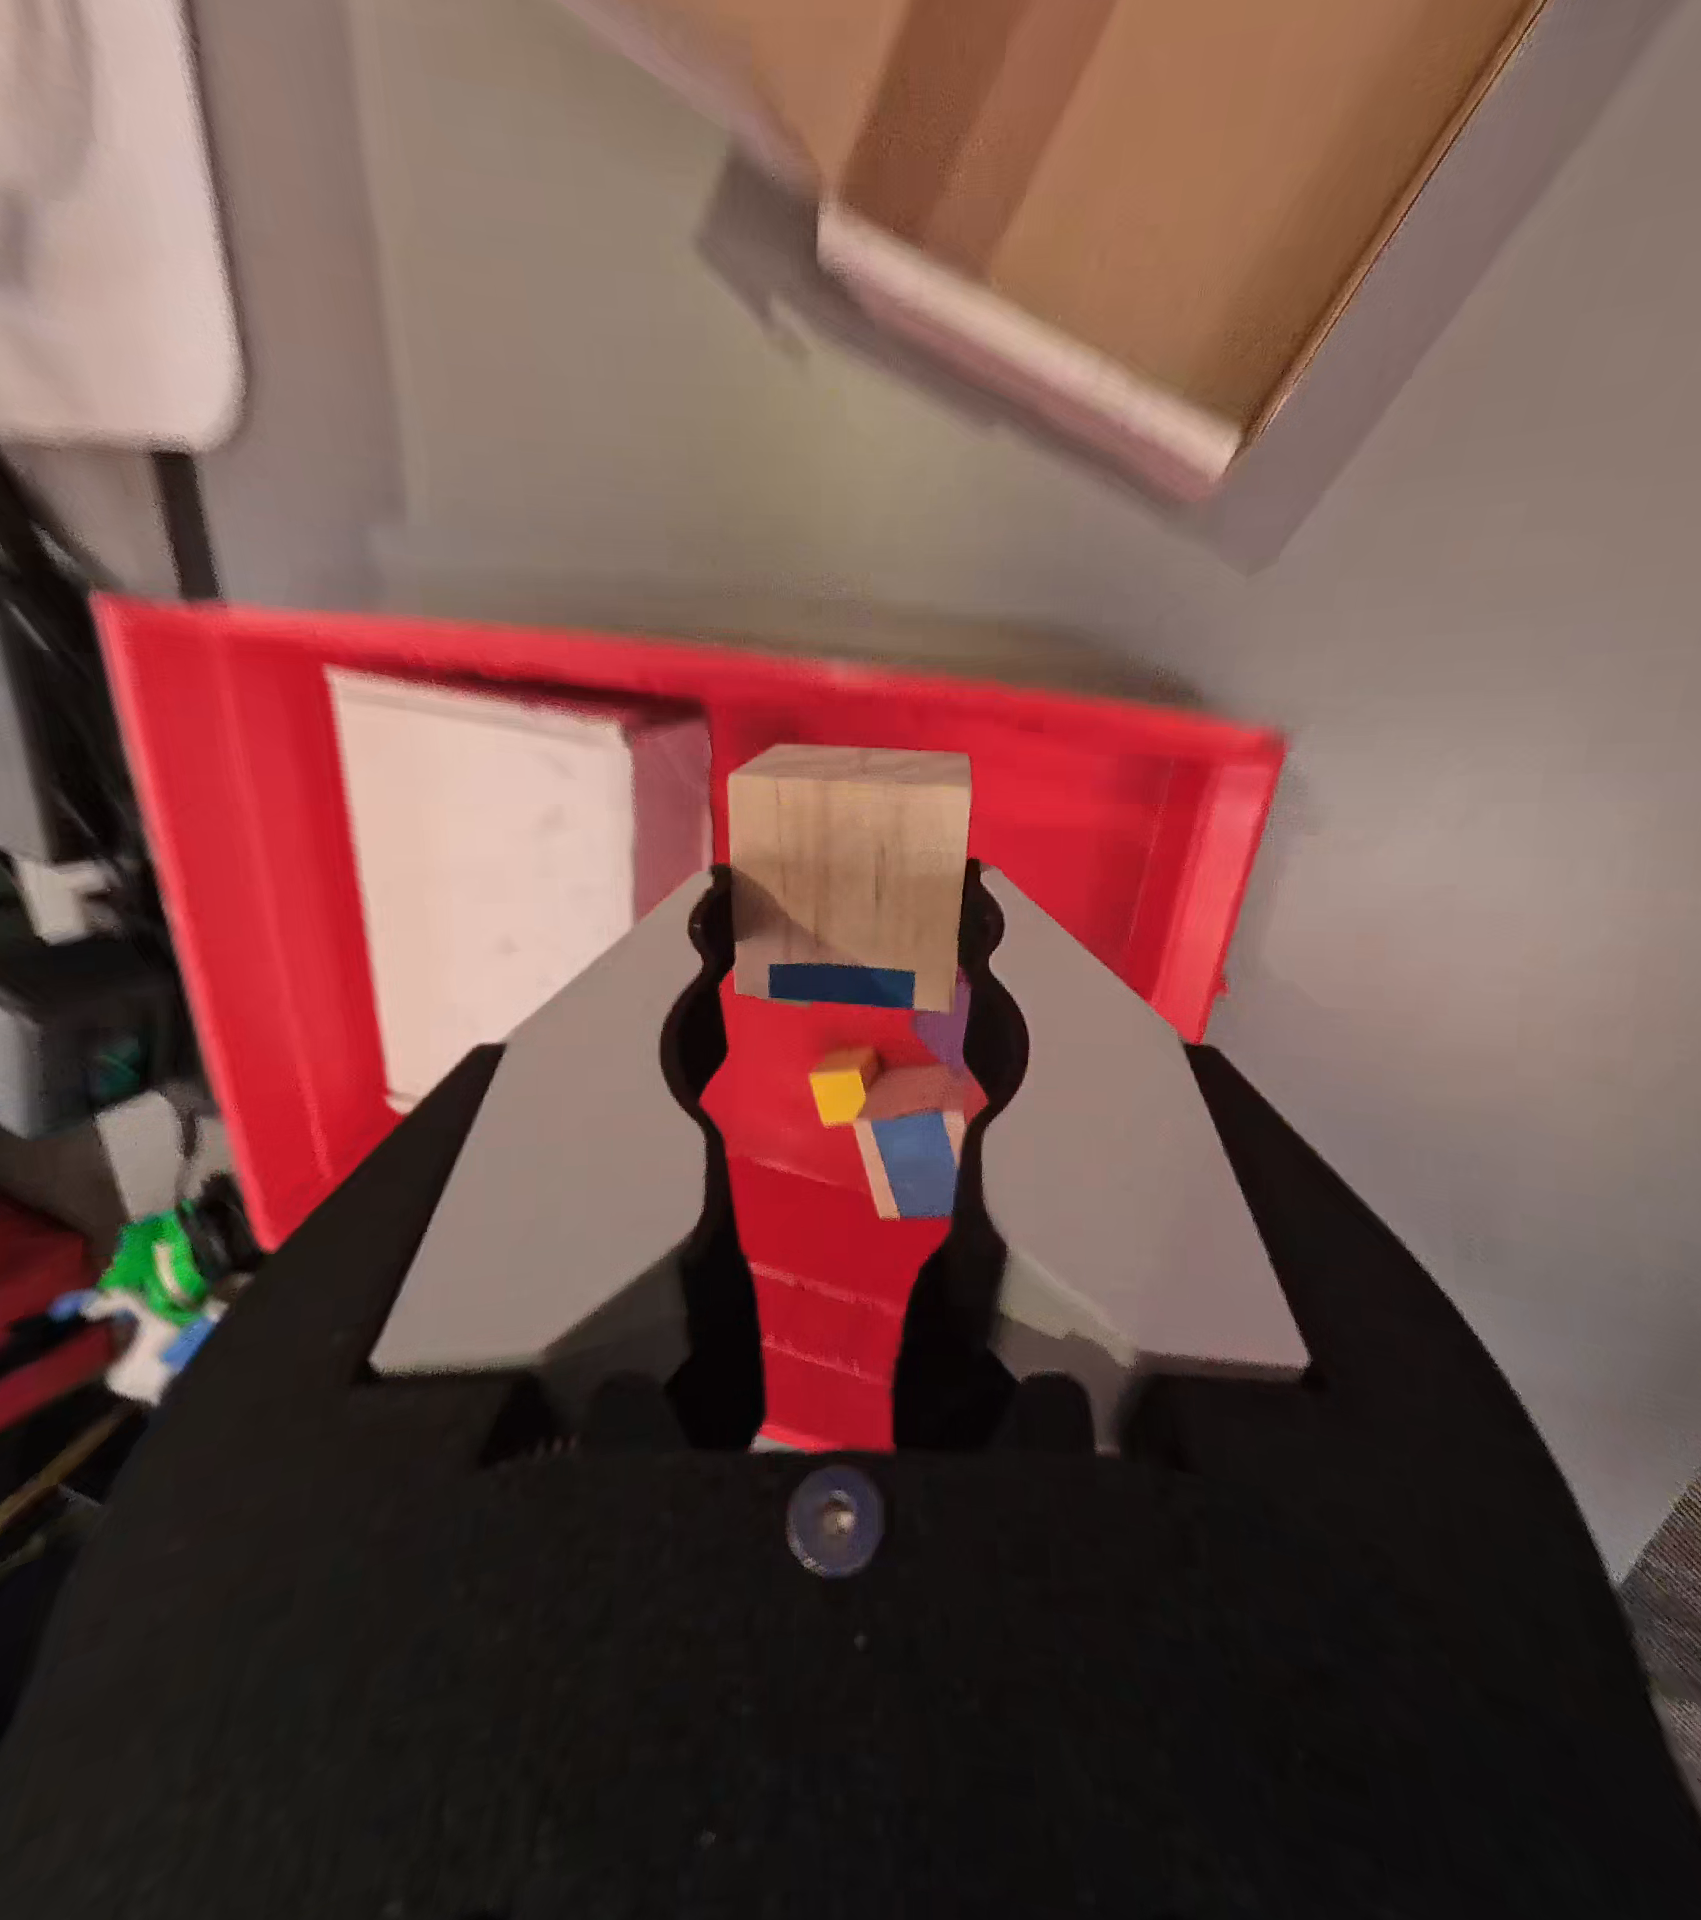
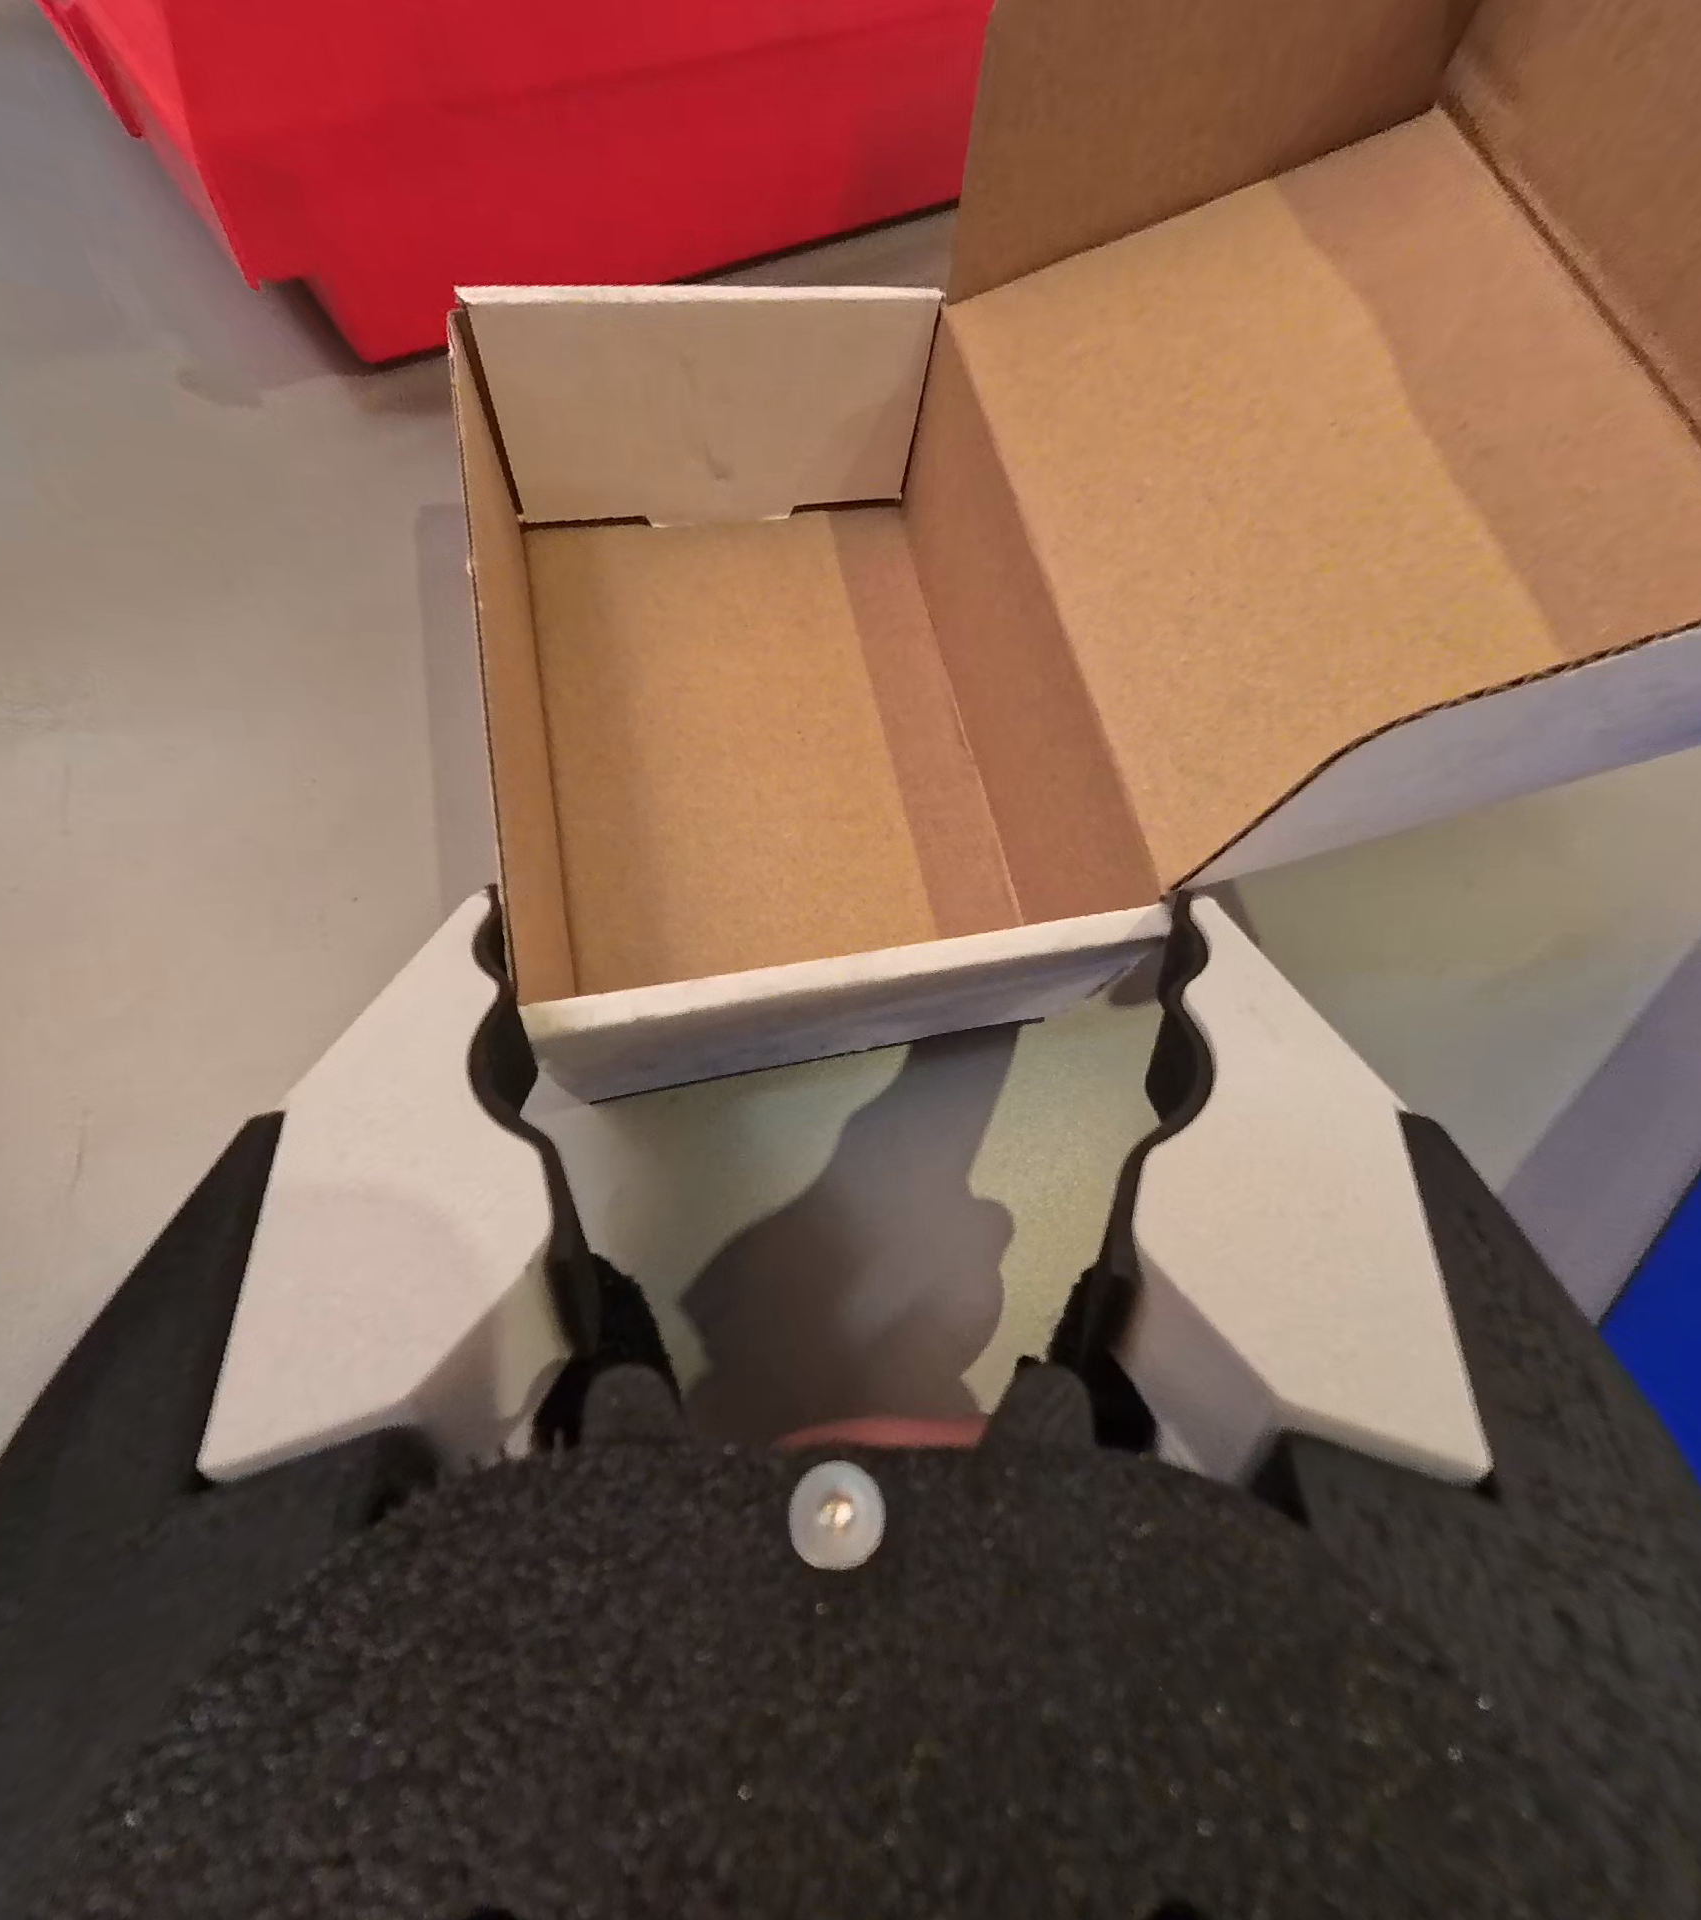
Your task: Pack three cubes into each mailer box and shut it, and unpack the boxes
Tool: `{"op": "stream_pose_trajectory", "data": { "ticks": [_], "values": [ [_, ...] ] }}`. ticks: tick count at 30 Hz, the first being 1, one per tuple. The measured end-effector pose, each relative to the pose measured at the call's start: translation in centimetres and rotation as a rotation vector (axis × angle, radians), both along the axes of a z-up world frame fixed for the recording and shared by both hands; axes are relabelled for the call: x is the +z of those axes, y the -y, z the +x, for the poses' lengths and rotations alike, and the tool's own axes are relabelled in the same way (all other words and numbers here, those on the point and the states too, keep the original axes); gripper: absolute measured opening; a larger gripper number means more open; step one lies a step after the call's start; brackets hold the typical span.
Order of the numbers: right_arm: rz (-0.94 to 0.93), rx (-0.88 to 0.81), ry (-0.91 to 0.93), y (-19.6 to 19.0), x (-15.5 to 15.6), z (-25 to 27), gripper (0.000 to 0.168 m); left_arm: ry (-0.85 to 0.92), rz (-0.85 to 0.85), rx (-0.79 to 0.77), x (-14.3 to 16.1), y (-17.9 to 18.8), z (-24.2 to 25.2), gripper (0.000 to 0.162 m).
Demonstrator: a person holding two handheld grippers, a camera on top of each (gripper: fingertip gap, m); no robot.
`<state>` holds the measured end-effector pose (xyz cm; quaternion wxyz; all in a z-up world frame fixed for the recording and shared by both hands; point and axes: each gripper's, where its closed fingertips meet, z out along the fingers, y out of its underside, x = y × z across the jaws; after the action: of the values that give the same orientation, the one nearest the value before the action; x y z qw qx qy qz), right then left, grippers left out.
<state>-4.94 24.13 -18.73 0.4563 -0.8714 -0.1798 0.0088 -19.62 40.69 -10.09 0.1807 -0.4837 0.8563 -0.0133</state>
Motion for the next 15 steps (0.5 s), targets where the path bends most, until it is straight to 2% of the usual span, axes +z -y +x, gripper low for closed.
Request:
{"op": "stream_pose_trajectory", "data": {
  "ticks": [3, 6, 9, 11, 15],
  "values": [
    [0.003, 0.003, 0.003, 0.0, 0.0, 0.0, 0.121, 0.076, -0.040, -0.110, 3.0, 4.1, 3.1, 0.040],
    [0.009, 0.006, 0.001, 0.0, 0.0, 0.0, 0.121, 0.091, -0.105, -0.250, 2.8, 9.1, 6.6, 0.040],
    [0.009, 0.007, 0.001, 0.0, 0.0, 0.0, 0.121, 0.067, -0.107, -0.343, 0.0, 12.3, 10.3, 0.041],
    [0.011, 0.008, 0.000, 0.0, 0.0, 0.0, 0.121, 0.053, -0.093, -0.365, -2.3, 13.1, 12.5, 0.041],
    [0.007, 0.013, 0.014, 0.0, 0.0, 0.0, 0.121, -0.012, -0.170, -0.404, -6.5, 14.6, 14.4, 0.040]
  ]
}}
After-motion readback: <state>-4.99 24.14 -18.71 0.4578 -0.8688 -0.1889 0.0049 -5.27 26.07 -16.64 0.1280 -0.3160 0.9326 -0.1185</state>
